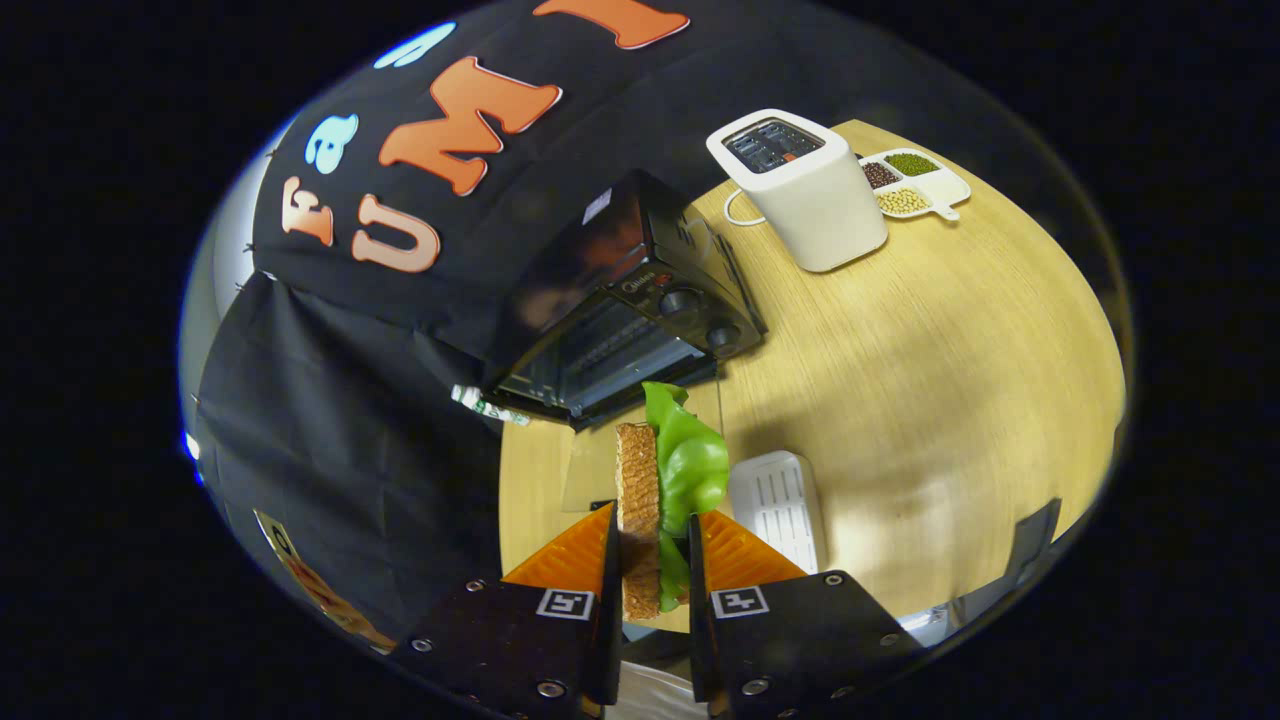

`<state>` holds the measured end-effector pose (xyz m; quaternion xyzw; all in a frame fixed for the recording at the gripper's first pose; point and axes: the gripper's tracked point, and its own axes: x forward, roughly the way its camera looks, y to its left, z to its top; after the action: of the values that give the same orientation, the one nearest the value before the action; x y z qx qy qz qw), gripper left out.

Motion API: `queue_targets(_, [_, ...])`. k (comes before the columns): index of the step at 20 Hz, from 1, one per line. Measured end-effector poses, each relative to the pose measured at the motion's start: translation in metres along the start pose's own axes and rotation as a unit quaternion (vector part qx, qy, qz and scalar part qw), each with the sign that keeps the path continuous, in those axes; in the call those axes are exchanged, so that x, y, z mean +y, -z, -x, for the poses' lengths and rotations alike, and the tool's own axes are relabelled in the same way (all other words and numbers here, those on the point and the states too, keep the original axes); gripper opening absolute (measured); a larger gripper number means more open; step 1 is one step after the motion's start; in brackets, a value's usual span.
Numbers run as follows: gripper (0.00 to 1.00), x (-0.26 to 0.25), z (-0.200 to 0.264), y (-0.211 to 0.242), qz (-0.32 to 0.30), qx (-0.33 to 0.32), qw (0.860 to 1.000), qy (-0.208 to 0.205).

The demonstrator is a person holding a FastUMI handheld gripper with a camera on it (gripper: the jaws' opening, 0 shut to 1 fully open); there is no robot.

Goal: Open the toaster oven, put the food inside, and close the toaster oven door.

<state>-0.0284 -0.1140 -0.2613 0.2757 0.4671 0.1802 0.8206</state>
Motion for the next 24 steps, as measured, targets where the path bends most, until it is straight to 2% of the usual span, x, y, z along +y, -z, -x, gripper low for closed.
queue_targets(4, [0.28,0.035,-0.018,-0.001,-0.030,-0.067,0.997,-0.031])
queue_targets(8, [0.28,0.065,-0.049,0.004,-0.087,-0.123,0.986,-0.075])
queue_targets(18, [0.28,0.075,-0.109,0.002,-0.199,-0.232,0.948,-0.082])
queue_targets(24, [0.28,0.073,-0.148,-0.014,-0.214,-0.263,0.940,-0.047])
